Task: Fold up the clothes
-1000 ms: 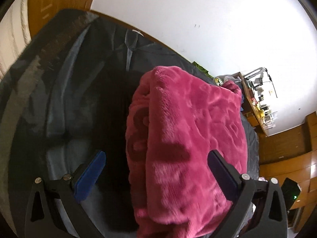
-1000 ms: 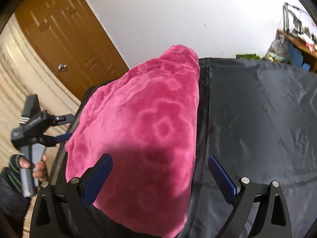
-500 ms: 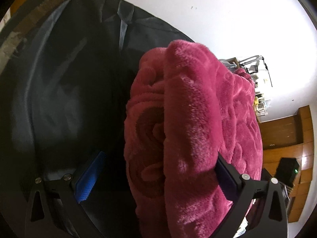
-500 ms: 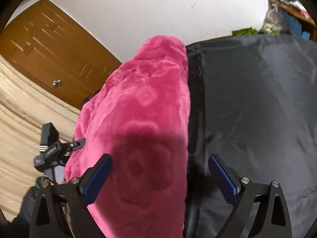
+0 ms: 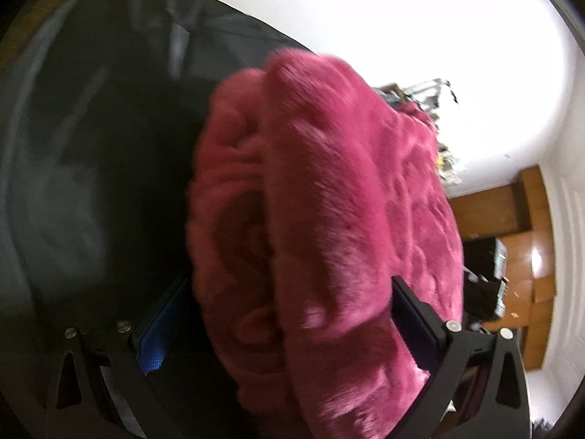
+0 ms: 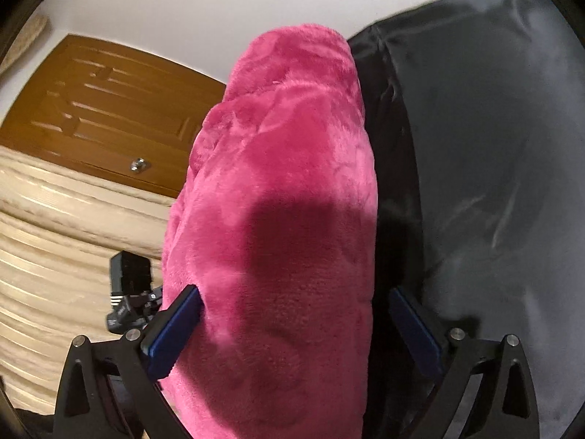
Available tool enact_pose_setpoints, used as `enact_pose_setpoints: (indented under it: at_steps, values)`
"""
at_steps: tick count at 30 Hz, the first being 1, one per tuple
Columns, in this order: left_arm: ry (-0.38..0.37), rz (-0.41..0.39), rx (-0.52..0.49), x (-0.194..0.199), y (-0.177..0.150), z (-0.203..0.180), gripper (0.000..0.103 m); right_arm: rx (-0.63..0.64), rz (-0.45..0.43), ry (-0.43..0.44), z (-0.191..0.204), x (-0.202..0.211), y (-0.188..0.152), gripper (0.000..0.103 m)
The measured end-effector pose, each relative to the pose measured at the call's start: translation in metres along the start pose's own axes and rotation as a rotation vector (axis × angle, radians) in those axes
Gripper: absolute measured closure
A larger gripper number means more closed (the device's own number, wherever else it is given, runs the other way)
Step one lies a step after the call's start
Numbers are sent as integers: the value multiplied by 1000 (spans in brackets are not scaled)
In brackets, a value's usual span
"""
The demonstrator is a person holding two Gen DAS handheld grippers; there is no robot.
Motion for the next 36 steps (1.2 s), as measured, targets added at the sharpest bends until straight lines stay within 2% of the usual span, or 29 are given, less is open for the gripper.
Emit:
enact_pose_setpoints:
  at_steps: [6, 16, 22, 25, 27, 30, 32, 36]
  values:
    - [-13, 38, -65, -14, -4, -14, 0, -12, 25, 45, -2, -5, -4, 1]
    - [-93, 50, -28, -17, -1, -13, 0, -62, 54, 147, -3, -14, -11, 1]
    - [-91, 55, -51, -33, -2, -22, 1, -53, 64, 146, 1, -17, -15, 1]
    - [-91, 58, -54, -27, -1, -22, 1, -50, 65, 136, 2, -17, -18, 1]
    - [-91, 65, -54, -25, -1, -22, 6, -55, 69, 135, 4, -19, -21, 2]
    - [-90, 67, -42, -30, 7, -25, 16, -76, 65, 124, 6, -18, -26, 17]
    - [-102, 72, -18, -29, 8, -22, 18, -83, 47, 111, 9, -12, -28, 26]
    - [-111, 64, -11, -24, 7, -21, 23, -74, 2, 83, 19, 3, -34, 36]
Point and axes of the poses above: each gripper's, at about its wrist camera, not at the fingertips, and x roughly against the way its jaws point, z to its left, y to its top, the point moved 9 cm from there along -x, roughly the way its jaws point, and after that the axes turned 7 degrees about x, right-handed, at the moved point
